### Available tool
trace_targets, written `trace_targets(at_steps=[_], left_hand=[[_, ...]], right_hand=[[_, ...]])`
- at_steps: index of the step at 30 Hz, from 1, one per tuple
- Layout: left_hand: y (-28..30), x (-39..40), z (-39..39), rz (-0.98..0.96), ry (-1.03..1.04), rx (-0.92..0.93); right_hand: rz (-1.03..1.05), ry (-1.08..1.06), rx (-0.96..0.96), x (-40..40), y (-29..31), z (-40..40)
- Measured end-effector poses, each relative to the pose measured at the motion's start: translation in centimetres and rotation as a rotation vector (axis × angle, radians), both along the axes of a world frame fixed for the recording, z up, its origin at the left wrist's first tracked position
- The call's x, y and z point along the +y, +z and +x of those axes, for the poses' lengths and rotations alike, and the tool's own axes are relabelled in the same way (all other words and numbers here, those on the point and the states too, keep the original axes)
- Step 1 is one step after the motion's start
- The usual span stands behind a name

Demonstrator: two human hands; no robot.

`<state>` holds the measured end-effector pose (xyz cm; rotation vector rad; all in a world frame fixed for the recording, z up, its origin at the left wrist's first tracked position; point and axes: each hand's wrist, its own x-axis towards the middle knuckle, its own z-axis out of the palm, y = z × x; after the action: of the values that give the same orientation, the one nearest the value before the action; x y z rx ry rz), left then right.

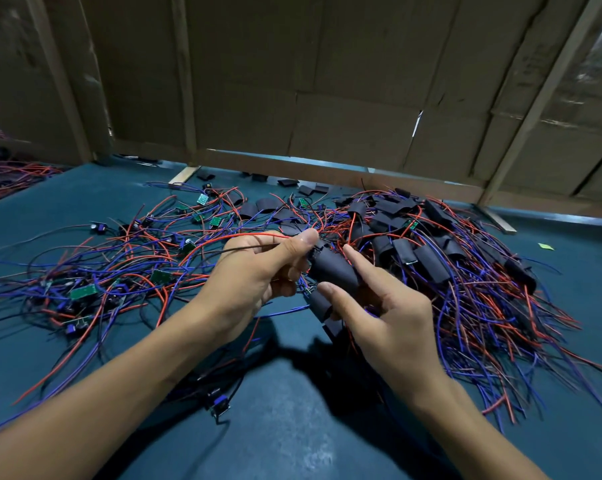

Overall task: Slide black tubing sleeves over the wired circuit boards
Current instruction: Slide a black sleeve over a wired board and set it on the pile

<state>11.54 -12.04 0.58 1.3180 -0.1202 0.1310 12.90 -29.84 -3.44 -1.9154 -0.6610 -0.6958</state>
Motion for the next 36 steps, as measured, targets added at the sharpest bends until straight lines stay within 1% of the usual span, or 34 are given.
trace_targets(at_steps=[1,3,7,9,12,15,17,20,22,25,27,28,29,30,32,33,34,35,36], left_hand=[[0.0,0.0,0.0,-0.009,-0.007,0.014],[0.0,0.0,0.0,-0.019,-0.019,0.043],[-0.4,-0.2,0.2,-0.082,0.004,0.097],[-0.5,-0.3,0.2,-0.077,0.003,0.099],[-0.5,-0.2,0.1,0.027,-0.031,0.066],[-0.3,0.1,0.1,0.057,-0.086,0.059],[-0.3,0.3,0.1,0.017,-0.149,0.104],[-0.6,1.0,0.3,-0.141,-0.349,0.266],[-0.9,1.3,0.4,-0.177,-0.464,0.331],[-1.2,1.6,1.0,-0.162,-0.513,0.349],[-0.5,3.1,1.5,-0.107,-0.502,0.282],[0.1,4.3,1.7,-0.005,-0.450,0.218],[0.7,5.7,1.9,0.185,-0.334,0.136],[1.0,7.3,2.1,0.451,-0.164,0.056],[0.5,10.4,2.9,1.078,0.301,-0.026],[0.1,11.3,3.1,1.382,0.448,0.025],[-0.4,11.9,3.4,1.621,0.480,0.157],[-1.0,12.3,3.5,1.746,0.434,0.309],[-1.4,12.4,3.7,1.761,0.385,0.406]], right_hand=[[-0.061,-0.021,-0.088,-0.1,-0.1,0.0],[-0.137,-0.024,-0.192,-0.3,0.0,0.2],[-0.182,0.005,-0.263,-0.7,0.0,0.5],[-0.167,0.028,-0.250,-0.8,0.1,0.6],[-0.100,0.072,-0.200,-0.8,0.2,0.7],[-0.051,0.132,-0.128,-0.6,0.3,0.5],[-0.014,0.209,-0.043,-0.5,0.5,0.2],[0.011,0.332,0.071,-0.4,0.9,-0.2],[0.014,0.375,0.111,-0.4,1.0,-0.4],[0.032,0.356,0.078,-0.4,1.7,-0.7],[0.072,0.249,-0.014,-1.1,2.9,-0.7],[0.113,0.167,-0.052,-1.8,3.8,-0.3],[0.157,0.069,-0.098,-2.9,4.9,0.2],[0.194,-0.036,-0.152,-4.2,6.1,1.0],[0.205,-0.247,-0.200,-6.8,8.3,3.0],[0.157,-0.357,-0.189,-8.0,9.2,4.2],[0.066,-0.457,-0.157,-9.0,9.7,5.3],[-0.050,-0.534,-0.102,-9.7,9.9,6.5],[-0.174,-0.573,-0.022,-10.3,10.0,7.5]])
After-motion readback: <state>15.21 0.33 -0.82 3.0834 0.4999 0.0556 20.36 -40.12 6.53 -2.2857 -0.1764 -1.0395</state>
